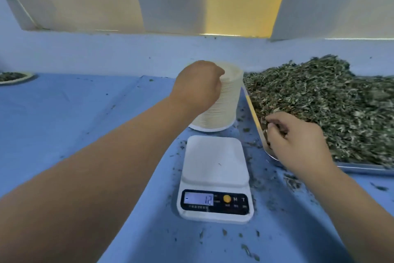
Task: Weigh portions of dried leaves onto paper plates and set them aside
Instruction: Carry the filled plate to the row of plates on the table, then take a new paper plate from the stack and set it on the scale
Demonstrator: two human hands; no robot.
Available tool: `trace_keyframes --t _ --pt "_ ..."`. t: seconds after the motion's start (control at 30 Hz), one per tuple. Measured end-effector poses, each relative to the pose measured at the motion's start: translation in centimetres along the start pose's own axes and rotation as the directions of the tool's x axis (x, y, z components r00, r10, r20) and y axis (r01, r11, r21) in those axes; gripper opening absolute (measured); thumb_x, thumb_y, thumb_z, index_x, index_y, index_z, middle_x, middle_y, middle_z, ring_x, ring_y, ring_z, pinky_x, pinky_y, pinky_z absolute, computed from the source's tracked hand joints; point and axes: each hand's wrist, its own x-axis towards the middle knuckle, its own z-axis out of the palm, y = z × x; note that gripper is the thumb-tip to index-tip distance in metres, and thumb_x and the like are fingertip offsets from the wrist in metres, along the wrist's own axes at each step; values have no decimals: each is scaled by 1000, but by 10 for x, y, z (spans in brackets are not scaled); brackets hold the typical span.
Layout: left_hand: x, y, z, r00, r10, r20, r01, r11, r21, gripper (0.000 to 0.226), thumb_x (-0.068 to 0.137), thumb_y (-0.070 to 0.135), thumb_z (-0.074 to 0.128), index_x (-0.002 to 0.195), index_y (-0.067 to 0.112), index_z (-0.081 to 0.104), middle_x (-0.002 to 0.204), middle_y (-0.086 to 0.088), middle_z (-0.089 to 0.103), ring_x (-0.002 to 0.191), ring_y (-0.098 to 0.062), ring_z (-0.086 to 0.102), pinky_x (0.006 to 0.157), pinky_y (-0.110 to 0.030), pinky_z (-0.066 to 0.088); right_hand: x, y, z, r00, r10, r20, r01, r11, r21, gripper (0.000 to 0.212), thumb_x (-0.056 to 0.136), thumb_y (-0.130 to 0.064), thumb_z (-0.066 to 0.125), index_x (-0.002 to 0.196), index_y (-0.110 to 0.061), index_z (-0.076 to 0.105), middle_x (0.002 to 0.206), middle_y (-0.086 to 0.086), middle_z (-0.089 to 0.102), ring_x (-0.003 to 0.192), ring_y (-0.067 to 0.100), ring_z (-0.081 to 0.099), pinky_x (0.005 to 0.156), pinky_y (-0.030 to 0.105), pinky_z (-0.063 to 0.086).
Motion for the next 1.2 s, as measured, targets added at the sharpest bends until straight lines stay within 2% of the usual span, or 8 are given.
trace_keyframes --t 0.2,0.43,0.53,0.7,0.8,0.97,1.13,1.2 --pt "13 16 -5 989 99 114 -133 931 340 25 94 17 40 73 16 54 67 -3 52 58 -24 44 70 -35 26 -11 36 8 982 20 186 40 948 -315 32 100 -50 40 109 -28 61 62 -6 58 53 15 53 46 27 39" --pt "13 23 -20 954 139 267 -252 852 458 27 88 3 50 66 13 39 64 -5 35 50 -21 32 48 -29 18 -15 34 16 984 -1 176 72 916 -395 44 103 -55 29 71 -28 45 52 -6 51 45 14 49 43 24 34" --pt "17 20 -21 956 130 261 -232 881 412 11 89 3 50 84 11 55 69 -6 39 54 -23 37 47 -28 22 -15 35 16 986 -17 167 81 919 -385 45 103 -54 29 71 -27 44 52 -5 51 45 15 49 44 24 35" --pt "21 17 -21 975 91 205 -163 915 370 33 90 4 52 116 17 65 100 -12 60 73 -30 49 51 -27 24 -17 36 17 986 -44 161 104 917 -386 44 104 -53 28 75 -27 47 54 -5 51 47 15 49 45 24 35" --pt "22 16 -22 981 92 172 -144 937 318 38 91 5 51 123 20 62 101 -11 59 78 -31 52 59 -32 32 -18 37 17 988 -55 147 108 917 -383 43 104 -53 28 77 -28 50 53 -5 51 47 14 49 45 24 33" --pt "21 20 -23 979 169 115 -198 928 316 56 85 -3 49 136 19 44 69 -5 39 55 -22 36 46 -30 22 -18 36 17 989 -69 134 115 919 -376 42 104 -52 30 73 -28 44 52 -4 48 46 13 46 44 25 29" --pt "25 19 -24 977 139 164 -168 970 178 63 88 -2 48 143 29 43 97 -9 61 83 -34 57 61 -40 49 -18 37 18 989 -67 134 112 923 -368 44 104 -53 30 71 -26 43 53 -4 50 47 15 48 45 24 35" --pt "24 19 -24 979 138 151 -164 971 173 63 88 -2 47 143 27 38 86 -8 53 74 -30 52 51 -37 42 -18 38 17 989 -58 139 106 924 -368 45 104 -53 29 71 -26 43 53 -4 50 47 16 49 45 25 38"
